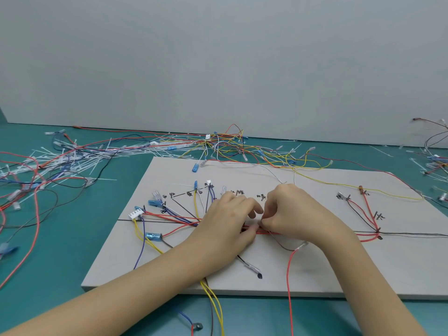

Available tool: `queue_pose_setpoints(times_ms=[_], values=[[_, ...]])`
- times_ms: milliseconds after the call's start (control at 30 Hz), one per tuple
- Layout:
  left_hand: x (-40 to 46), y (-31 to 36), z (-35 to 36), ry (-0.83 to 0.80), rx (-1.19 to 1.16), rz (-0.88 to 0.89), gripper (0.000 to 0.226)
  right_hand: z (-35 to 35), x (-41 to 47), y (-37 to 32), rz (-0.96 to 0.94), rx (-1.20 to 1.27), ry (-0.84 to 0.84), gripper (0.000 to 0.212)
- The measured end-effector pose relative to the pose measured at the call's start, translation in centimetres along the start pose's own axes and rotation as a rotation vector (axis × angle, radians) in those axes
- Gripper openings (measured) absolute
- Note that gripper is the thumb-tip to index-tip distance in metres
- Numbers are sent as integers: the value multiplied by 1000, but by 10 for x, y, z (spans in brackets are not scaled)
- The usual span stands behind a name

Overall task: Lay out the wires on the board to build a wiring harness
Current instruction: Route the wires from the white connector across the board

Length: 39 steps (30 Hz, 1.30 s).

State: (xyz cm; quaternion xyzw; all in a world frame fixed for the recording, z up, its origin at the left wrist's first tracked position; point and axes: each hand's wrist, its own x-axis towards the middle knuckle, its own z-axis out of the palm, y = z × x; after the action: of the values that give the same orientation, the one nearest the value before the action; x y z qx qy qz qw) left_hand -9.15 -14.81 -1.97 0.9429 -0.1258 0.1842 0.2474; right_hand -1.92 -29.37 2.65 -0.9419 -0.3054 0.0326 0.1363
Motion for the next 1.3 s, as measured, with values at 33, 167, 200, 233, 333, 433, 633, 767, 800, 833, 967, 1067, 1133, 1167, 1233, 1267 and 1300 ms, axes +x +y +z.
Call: queue_pose_setpoints(times_ms=[33,167,200,233,333,433,633,767,800,833,967,1067,1133,1167,1233,1267,1300], values=[[1,0,1,-11,14,-4,21,-1,0,0,4,17,-17,29],[1,-1,3,-24,30,14,23,-4,0,5,16,115,-78,19],[1,-1,3,-13,21,25,23,-4,0,6,12,128,-89,17],[0,-1,2,2,15,38,22,-5,-1,8,4,140,-105,15],[0,-1,0,57,-22,86,17,-8,-5,11,-17,208,-164,10],[-1,1,0,17,-56,167,21,-12,-7,13,-21,230,-199,11],[-1,1,2,-69,-90,233,16,-18,-9,14,-29,342,-222,26],[-1,-2,2,-29,-153,172,23,-17,-6,16,-10,364,-203,29],[-1,-3,2,-15,-170,140,23,-17,-6,17,-4,380,-205,28],[-1,-4,2,-12,-169,120,21,-18,-6,18,3,390,-209,27],[-1,-2,3,-43,-122,134,15,-16,-5,21,20,410,-211,28],[-1,-1,3,-48,-98,165,17,-16,-4,23,28,446,-207,27],[1,0,3,-56,-96,167,17,-15,-2,24,38,473,-202,25],[1,1,3,-58,-94,171,17,-14,-1,24,43,488,-192,24],[2,3,4,-53,-70,201,18,-13,1,25,46,518,-162,22],[2,3,4,-49,-51,221,18,-13,1,26,48,533,-141,21],[2,3,4,-47,-35,239,18,-14,2,28,51,549,-119,20]])
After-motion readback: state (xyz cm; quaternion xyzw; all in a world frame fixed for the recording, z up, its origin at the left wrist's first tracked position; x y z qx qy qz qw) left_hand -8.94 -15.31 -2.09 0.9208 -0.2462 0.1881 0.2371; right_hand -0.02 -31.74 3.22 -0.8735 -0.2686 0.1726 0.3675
